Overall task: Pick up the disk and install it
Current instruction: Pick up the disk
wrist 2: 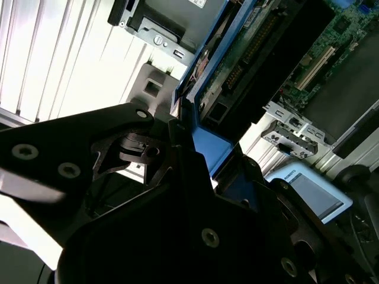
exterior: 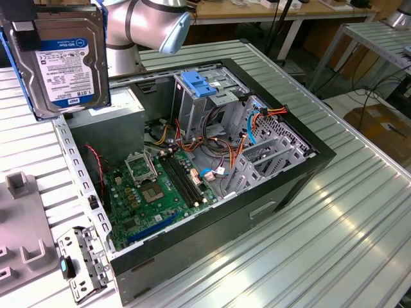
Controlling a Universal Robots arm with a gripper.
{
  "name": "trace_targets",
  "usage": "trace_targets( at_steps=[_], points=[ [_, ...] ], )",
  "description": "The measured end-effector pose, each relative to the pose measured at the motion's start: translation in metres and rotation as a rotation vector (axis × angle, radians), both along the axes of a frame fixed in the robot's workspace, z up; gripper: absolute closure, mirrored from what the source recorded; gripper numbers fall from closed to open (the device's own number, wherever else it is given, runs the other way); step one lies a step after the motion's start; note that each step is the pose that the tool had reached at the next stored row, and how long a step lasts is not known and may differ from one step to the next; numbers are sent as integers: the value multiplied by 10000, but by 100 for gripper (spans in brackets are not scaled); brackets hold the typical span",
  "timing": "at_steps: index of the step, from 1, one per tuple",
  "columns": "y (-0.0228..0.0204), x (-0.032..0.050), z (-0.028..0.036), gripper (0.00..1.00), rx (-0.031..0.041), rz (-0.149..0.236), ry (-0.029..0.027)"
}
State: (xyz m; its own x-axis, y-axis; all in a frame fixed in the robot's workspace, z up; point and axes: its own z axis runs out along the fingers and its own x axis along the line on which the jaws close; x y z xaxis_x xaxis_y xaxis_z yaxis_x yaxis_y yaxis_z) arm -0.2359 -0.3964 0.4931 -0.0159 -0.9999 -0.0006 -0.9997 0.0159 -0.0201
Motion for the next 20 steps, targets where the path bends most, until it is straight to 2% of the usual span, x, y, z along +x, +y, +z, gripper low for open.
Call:
trace_targets(
  at_steps=[14,20],
  points=[
    [-23,338,-11,63,-78,-20,0],
    [-40,534,-19,63,-109,-34,0]
  ],
)
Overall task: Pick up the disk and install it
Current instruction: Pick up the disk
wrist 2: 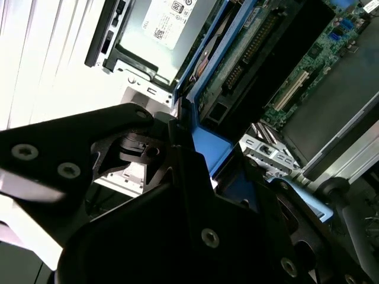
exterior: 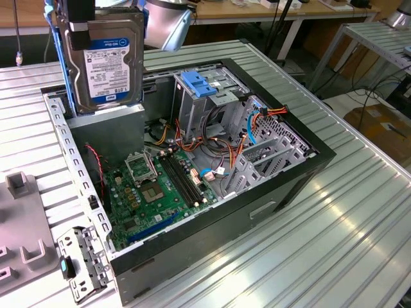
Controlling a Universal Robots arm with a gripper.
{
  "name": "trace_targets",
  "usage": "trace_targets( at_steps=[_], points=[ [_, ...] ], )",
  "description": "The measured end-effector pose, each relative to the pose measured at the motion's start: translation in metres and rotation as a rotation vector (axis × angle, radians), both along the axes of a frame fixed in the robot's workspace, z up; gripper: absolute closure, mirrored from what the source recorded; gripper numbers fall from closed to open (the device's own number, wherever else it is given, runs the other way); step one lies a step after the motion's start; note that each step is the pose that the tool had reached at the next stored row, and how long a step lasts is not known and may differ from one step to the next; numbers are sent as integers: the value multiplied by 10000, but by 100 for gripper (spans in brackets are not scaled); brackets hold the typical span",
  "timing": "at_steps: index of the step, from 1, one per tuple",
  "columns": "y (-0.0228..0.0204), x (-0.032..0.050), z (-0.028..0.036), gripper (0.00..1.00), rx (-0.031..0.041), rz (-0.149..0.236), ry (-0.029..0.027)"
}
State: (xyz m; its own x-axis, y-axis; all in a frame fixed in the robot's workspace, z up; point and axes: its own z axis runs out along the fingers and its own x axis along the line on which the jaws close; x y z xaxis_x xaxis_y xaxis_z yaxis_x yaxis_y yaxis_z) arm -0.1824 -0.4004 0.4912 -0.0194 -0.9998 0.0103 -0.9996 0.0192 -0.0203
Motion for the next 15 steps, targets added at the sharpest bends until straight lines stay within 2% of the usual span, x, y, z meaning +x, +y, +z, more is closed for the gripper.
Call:
trace_targets(
  at_steps=[15],
  points=[
    [-41,346,-17,63,-48,-43,-1]
  ],
)
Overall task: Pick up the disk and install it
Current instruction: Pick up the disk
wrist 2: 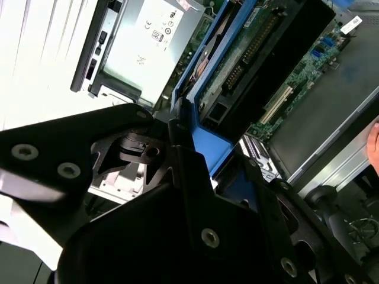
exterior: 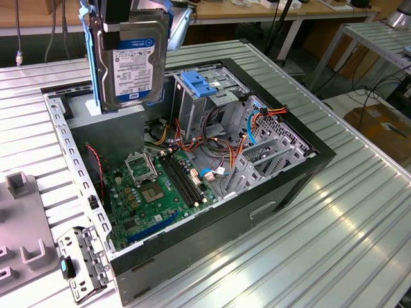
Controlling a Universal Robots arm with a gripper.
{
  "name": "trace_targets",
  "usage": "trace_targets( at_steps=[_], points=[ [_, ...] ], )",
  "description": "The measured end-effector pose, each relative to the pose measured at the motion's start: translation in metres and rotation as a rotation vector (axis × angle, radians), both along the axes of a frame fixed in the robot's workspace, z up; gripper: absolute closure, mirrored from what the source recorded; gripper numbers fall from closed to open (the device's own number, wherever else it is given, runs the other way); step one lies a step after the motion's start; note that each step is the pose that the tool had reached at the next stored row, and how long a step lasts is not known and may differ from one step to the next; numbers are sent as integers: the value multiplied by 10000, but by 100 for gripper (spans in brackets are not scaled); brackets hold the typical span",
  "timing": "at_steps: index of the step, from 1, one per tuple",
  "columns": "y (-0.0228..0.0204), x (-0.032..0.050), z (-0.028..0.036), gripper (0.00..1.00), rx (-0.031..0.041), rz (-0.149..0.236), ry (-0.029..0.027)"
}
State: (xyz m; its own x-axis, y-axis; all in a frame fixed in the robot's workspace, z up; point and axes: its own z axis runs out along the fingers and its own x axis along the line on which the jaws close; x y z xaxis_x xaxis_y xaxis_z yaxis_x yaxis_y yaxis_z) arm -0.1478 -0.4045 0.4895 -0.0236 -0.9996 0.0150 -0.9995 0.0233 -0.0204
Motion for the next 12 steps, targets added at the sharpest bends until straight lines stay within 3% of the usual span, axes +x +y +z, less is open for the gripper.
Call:
trace_targets(
  at_steps=[7,12],
  points=[
    [-42,173,-18,63,-2,-67,1],
    [-54,206,-22,63,-1,-83,0]
  ],
)
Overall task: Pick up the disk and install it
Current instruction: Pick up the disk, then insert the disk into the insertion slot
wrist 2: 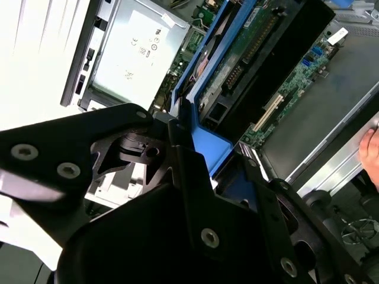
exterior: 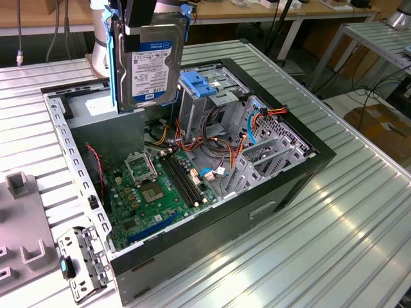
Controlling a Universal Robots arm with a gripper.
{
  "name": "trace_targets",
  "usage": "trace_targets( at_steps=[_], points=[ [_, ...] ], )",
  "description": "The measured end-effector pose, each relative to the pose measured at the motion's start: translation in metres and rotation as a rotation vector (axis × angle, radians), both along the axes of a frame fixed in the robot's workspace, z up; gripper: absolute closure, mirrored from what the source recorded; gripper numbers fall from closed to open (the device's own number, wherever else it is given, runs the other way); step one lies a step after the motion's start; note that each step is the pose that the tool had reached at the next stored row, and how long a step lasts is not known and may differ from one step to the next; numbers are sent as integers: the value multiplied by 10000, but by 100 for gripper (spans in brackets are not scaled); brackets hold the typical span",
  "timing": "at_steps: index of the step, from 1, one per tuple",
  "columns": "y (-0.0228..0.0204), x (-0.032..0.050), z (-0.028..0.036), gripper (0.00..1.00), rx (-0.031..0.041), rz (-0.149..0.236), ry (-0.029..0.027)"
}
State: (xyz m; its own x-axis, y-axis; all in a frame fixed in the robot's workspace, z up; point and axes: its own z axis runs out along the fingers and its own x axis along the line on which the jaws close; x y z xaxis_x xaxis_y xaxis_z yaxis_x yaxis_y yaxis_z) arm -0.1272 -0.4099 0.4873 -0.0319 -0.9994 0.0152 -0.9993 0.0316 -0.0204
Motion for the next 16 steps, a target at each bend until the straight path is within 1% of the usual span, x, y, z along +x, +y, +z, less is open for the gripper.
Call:
trace_targets(
  at_steps=[12,14,16],
  points=[
    [-2,6,0,63,0,1,0],
    [-14,6,0,63,0,1,0],
    [-49,5,0,63,0,1,0]
  ],
)
